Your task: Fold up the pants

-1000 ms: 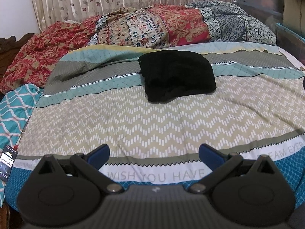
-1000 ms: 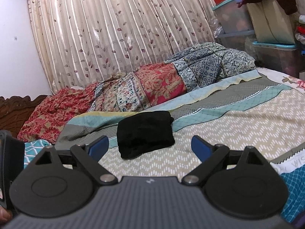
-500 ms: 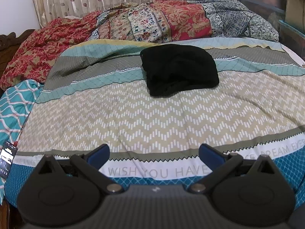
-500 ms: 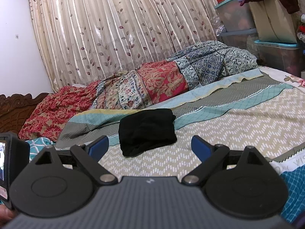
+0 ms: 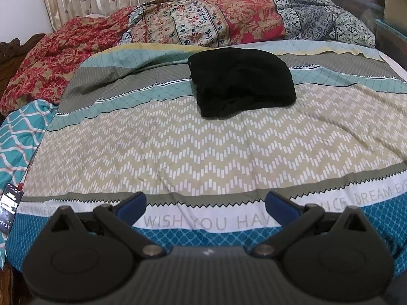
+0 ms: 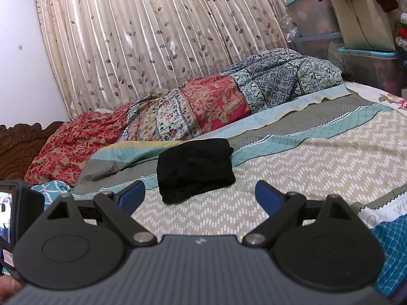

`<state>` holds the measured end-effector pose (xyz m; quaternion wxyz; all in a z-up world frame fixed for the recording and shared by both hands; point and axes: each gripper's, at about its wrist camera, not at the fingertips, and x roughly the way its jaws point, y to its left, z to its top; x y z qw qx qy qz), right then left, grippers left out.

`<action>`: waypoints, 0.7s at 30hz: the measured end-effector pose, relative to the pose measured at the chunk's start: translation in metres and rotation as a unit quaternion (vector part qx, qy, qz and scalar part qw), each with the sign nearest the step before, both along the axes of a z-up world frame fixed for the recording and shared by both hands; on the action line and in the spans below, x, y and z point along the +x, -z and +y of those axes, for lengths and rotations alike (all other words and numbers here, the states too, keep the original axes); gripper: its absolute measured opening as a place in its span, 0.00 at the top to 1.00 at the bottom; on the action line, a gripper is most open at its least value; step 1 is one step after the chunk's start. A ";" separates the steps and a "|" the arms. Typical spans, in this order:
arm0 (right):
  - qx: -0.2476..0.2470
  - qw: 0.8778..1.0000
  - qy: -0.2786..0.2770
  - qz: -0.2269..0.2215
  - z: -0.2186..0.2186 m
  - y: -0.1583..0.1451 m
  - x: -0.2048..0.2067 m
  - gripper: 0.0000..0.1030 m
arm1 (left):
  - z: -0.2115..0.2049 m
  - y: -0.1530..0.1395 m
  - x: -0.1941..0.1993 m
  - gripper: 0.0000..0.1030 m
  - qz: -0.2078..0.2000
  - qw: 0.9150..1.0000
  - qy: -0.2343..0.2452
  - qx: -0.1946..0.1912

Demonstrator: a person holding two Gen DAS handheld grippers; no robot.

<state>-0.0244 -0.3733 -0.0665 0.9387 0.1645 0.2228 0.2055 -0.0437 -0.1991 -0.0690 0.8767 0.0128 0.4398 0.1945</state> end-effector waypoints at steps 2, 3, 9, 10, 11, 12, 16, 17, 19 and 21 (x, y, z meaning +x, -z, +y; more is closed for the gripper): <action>0.000 1.000 0.000 0.000 0.000 0.000 0.000 0.08 | 0.001 0.001 0.000 0.00 0.001 1.000 0.000 0.001; 0.000 1.000 0.000 0.000 0.000 0.000 0.000 0.08 | 0.001 0.001 0.001 0.00 0.002 1.000 0.000 0.001; 0.001 1.000 0.001 0.005 0.001 0.003 0.000 0.08 | 0.002 0.003 0.003 0.00 0.005 1.000 -0.001 0.003; 0.001 1.000 0.001 0.004 0.001 0.003 0.000 0.08 | 0.002 0.003 0.003 0.00 0.005 1.000 -0.001 0.004; 0.001 1.000 0.001 0.004 0.001 0.003 0.000 0.08 | 0.002 0.003 0.003 0.00 0.005 1.000 -0.001 0.004; 0.001 1.000 0.001 0.004 0.000 0.003 0.000 0.08 | 0.002 0.003 0.004 0.00 0.006 1.000 -0.001 0.005; 0.003 1.000 0.002 0.006 0.000 0.004 0.002 0.08 | 0.002 0.004 0.006 0.00 0.009 1.000 -0.003 0.007; 0.003 1.000 0.002 0.007 -0.001 0.005 0.002 0.08 | 0.003 0.004 0.006 0.00 0.010 1.000 -0.003 0.008; 0.005 1.000 0.003 0.008 -0.002 0.005 0.003 0.08 | 0.002 0.005 0.008 0.00 0.011 1.000 -0.002 0.010; 0.007 1.000 0.003 0.010 -0.003 0.006 0.004 0.08 | 0.002 0.005 0.009 0.00 0.013 1.000 -0.002 0.011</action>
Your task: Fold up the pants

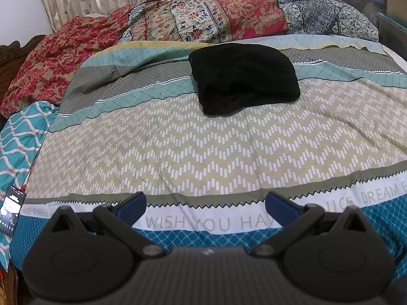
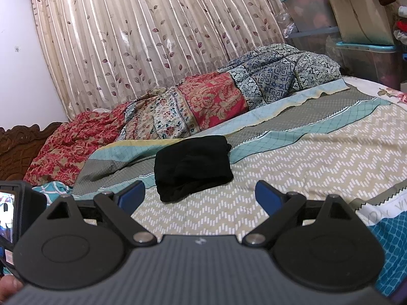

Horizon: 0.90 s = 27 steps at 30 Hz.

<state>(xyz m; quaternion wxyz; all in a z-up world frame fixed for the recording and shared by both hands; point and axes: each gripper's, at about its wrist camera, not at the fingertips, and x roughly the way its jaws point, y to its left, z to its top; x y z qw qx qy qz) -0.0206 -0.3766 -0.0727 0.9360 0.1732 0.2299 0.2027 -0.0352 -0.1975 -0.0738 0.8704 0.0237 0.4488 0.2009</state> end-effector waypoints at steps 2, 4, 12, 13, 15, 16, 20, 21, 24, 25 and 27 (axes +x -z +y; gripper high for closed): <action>0.001 1.000 0.000 0.001 -0.001 0.000 0.000 0.08 | 0.000 0.000 0.001 0.00 0.001 1.000 0.000 0.001; 0.002 1.000 0.000 0.001 -0.001 0.001 0.001 0.08 | -0.001 0.000 0.002 0.00 0.001 1.000 0.000 0.002; 0.008 1.000 -0.001 0.010 -0.004 0.004 0.003 0.08 | -0.001 0.002 0.006 0.00 0.011 1.000 -0.005 0.008; 0.009 1.000 -0.001 0.012 -0.004 0.005 0.002 0.08 | -0.002 0.003 0.007 0.00 0.012 1.000 -0.005 0.008; 0.010 1.000 -0.003 0.015 -0.005 0.007 0.002 0.08 | -0.002 0.003 0.008 0.00 0.015 1.000 -0.006 0.011; 0.011 1.000 -0.003 0.017 -0.004 0.007 0.002 0.08 | -0.003 0.004 0.008 0.00 0.016 1.000 -0.006 0.011; 0.013 1.000 -0.003 0.018 -0.006 0.007 0.002 0.08 | -0.004 0.004 0.009 0.00 0.018 1.000 -0.006 0.013; 0.014 1.000 -0.002 0.018 -0.007 0.008 0.002 0.08 | -0.004 0.003 0.010 0.00 0.019 1.000 -0.005 0.013; 0.017 1.000 0.000 0.021 -0.008 0.009 0.003 0.08 | -0.006 0.003 0.011 0.00 0.019 1.000 -0.004 0.014; 0.017 1.000 0.000 0.021 -0.008 0.009 0.003 0.08 | -0.006 0.003 0.011 0.00 0.020 1.000 -0.004 0.015; 0.019 1.000 0.001 0.022 -0.010 0.010 0.004 0.08 | -0.006 0.003 0.012 0.00 0.021 1.000 -0.003 0.016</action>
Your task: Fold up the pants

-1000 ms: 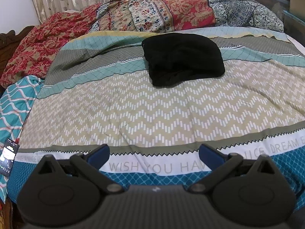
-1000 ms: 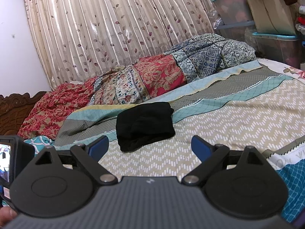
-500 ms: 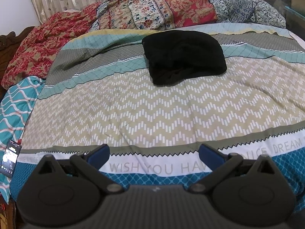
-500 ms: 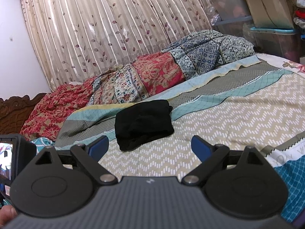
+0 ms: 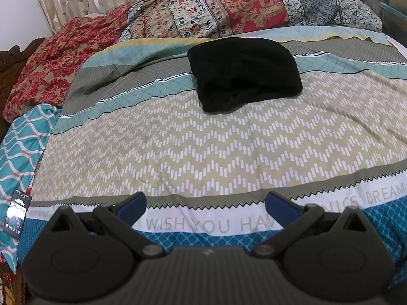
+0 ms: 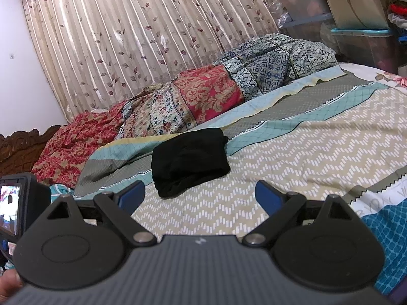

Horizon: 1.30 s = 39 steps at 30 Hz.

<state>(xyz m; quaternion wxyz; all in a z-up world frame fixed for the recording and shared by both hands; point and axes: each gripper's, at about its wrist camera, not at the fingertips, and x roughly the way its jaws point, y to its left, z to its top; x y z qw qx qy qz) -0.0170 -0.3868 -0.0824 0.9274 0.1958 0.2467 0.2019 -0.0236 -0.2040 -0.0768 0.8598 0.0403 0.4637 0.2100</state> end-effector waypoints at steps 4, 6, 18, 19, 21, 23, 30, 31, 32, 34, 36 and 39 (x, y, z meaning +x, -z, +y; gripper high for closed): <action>0.003 1.000 0.002 0.002 -0.002 0.001 0.000 0.08 | -0.001 0.000 0.001 0.00 0.003 1.000 0.002 0.001; 0.005 1.000 0.002 0.003 -0.004 0.001 0.001 0.08 | -0.002 0.000 0.001 0.00 0.004 1.000 0.002 0.002; 0.009 1.000 0.004 0.007 -0.007 0.001 0.003 0.08 | -0.002 0.001 0.002 0.00 0.005 1.000 0.002 0.002; 0.008 1.000 0.004 0.006 -0.007 0.001 0.003 0.08 | -0.002 0.001 0.002 0.00 0.005 1.000 0.002 0.002; 0.008 1.000 0.004 0.007 -0.007 0.001 0.003 0.08 | -0.002 0.001 0.002 0.00 0.005 1.000 0.002 0.002; 0.008 1.000 0.004 0.007 -0.007 0.001 0.003 0.08 | -0.002 0.001 0.002 0.00 0.005 1.000 0.002 0.002; 0.007 1.000 0.005 0.008 -0.006 0.002 0.003 0.08 | -0.001 0.001 0.002 0.00 0.005 1.000 0.001 0.001; 0.007 1.000 0.004 0.008 -0.005 0.002 0.003 0.08 | -0.001 0.001 0.002 0.00 0.005 1.000 0.001 0.001; 0.006 1.000 0.004 0.008 -0.005 0.002 0.003 0.08 | 0.000 0.001 0.002 0.00 0.005 1.000 0.000 0.002; 0.006 1.000 0.004 0.008 -0.005 0.003 0.003 0.08 | 0.001 0.001 0.001 0.00 0.005 1.000 -0.001 0.001; 0.005 1.000 0.004 0.008 -0.005 0.003 0.003 0.08 | 0.003 0.001 0.001 0.00 0.004 1.000 -0.003 0.000; 0.006 1.000 0.004 0.008 -0.005 0.003 0.003 0.08 | 0.003 0.002 0.001 0.00 0.004 1.000 -0.004 0.000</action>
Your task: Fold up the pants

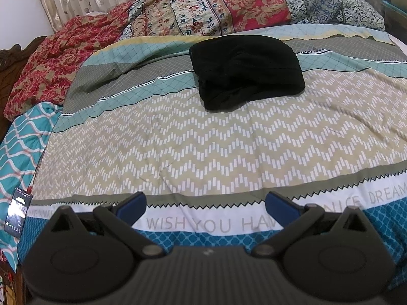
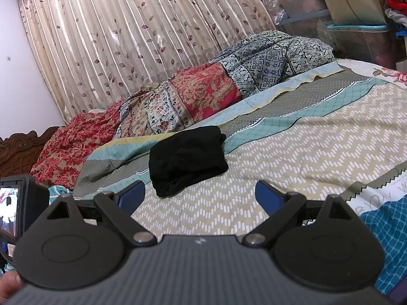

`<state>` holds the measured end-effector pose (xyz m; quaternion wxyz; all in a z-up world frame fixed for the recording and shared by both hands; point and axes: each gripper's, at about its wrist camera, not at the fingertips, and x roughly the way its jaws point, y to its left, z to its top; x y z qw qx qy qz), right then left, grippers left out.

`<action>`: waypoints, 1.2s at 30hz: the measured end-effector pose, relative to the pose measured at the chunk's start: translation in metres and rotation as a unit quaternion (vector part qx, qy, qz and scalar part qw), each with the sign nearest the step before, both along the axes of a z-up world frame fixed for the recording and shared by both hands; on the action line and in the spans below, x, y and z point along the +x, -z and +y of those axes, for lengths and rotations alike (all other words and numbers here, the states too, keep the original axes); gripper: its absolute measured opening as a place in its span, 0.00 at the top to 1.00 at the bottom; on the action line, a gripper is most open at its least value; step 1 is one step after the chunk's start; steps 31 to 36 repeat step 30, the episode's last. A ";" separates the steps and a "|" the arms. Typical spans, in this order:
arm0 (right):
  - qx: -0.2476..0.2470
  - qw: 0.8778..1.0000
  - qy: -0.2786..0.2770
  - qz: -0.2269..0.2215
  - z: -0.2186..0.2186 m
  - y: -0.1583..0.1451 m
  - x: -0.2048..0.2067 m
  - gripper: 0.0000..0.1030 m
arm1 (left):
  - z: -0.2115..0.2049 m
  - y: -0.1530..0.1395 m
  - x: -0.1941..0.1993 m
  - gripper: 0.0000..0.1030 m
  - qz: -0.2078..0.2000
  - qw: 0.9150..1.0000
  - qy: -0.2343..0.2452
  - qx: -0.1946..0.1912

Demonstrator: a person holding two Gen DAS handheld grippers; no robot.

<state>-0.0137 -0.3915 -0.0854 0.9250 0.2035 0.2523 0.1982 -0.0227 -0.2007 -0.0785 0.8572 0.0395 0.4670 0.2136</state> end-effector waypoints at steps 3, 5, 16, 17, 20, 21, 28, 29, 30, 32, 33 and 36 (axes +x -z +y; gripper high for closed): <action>0.000 1.000 0.000 0.000 0.000 0.000 0.000 0.08 | 0.000 0.000 0.000 0.00 -0.002 1.000 -0.001 0.001; 0.000 1.000 0.000 0.000 0.000 0.000 0.000 0.08 | 0.001 -0.001 0.000 0.00 -0.003 1.000 -0.003 0.000; -0.001 1.000 0.000 0.000 0.001 0.000 -0.001 0.08 | 0.001 -0.001 0.000 0.00 -0.004 1.000 -0.004 -0.002; -0.001 1.000 0.000 0.000 0.002 0.000 -0.001 0.08 | 0.001 -0.001 0.000 0.00 -0.004 1.000 -0.004 -0.004; -0.001 1.000 0.000 0.000 0.002 0.000 -0.001 0.08 | 0.001 0.000 0.000 0.00 -0.003 1.000 -0.005 -0.004; -0.001 1.000 0.000 0.000 0.002 0.000 -0.001 0.08 | 0.001 0.000 0.000 0.00 -0.003 1.000 -0.005 -0.004; -0.003 1.000 -0.004 -0.005 0.004 -0.001 -0.002 0.08 | -0.001 0.000 -0.002 0.00 -0.008 1.000 0.007 -0.010; -0.003 1.000 -0.007 -0.011 0.006 -0.001 -0.003 0.08 | -0.001 -0.001 -0.002 0.00 -0.009 1.000 0.008 -0.013; -0.005 1.000 -0.009 -0.015 0.007 -0.002 -0.003 0.08 | -0.001 -0.001 -0.002 0.00 -0.009 1.000 0.010 -0.018; -0.005 1.000 -0.009 -0.015 0.007 -0.002 -0.003 0.08 | -0.001 -0.001 -0.002 0.00 -0.009 1.000 0.010 -0.018; -0.005 1.000 -0.009 -0.015 0.007 -0.002 -0.003 0.08 | -0.001 -0.001 -0.002 0.00 -0.009 1.000 0.010 -0.018; -0.005 1.000 -0.009 -0.015 0.007 -0.002 -0.003 0.08 | -0.001 -0.001 -0.002 0.00 -0.009 1.000 0.010 -0.018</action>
